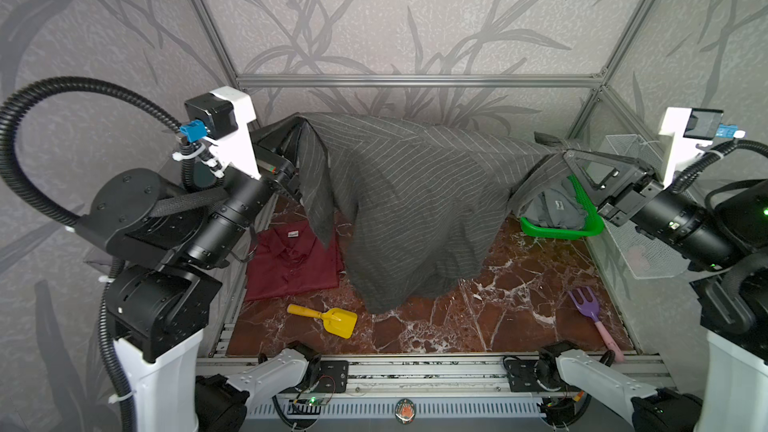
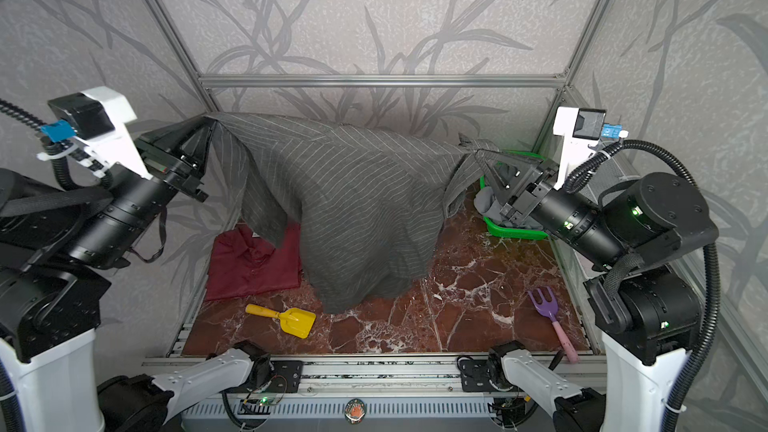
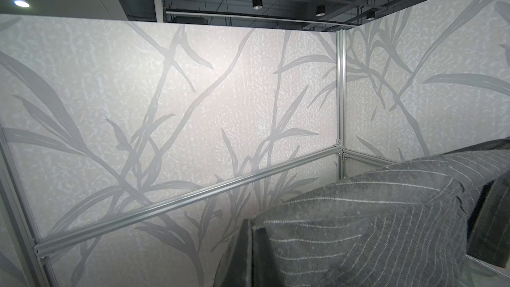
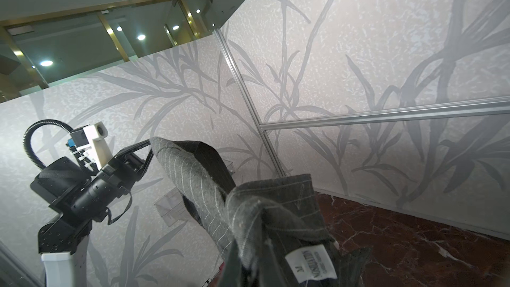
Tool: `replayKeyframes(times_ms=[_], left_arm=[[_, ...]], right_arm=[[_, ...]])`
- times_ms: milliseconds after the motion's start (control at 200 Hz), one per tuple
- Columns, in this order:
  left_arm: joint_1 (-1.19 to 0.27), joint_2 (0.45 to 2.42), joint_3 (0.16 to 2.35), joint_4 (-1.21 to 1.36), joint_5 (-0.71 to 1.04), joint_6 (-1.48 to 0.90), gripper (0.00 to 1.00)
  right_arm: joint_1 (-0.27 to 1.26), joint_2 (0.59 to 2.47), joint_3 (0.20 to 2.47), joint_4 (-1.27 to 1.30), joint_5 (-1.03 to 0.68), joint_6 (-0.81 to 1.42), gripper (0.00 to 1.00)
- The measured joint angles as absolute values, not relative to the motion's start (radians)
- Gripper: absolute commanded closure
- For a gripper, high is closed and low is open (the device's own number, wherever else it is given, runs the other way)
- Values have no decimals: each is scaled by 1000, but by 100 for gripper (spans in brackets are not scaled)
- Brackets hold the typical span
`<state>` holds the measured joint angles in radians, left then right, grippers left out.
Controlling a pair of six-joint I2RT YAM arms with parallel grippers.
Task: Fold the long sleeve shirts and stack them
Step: 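Grasp the shirt's hanging edge with the left gripper and stretch it between grippers, then lower the grey shirt flat onto the table with both grippers and release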
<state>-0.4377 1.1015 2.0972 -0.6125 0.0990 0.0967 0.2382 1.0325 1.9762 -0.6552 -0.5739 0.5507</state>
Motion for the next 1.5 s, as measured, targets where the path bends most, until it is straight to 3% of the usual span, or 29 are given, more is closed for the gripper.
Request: replayKeyframes(times_ms=[425,650,820,1045,1255,1500], left_arm=[[-661,1158,2235,-551,30,330,100],[-782,1244,2045,-371,-173,625,100],[-756,1406,1892,-245,-258,750,100],[-613,1612,1769,-171,-259,760,100],[-558,1804,1810,-149,-176,702,100],[-541,2125,1983,-153,-91,614,100]], right_arm=[[239,964,1983,-654,-573,656,100],[239,876,1771,-704,-390,683,100],[239,808,1477,-718,-248,737,100],[238,723,1059,-680,-139,866,100],[244,669,800,-573,-90,959,100],[243,690,705,-494,6,980,100]])
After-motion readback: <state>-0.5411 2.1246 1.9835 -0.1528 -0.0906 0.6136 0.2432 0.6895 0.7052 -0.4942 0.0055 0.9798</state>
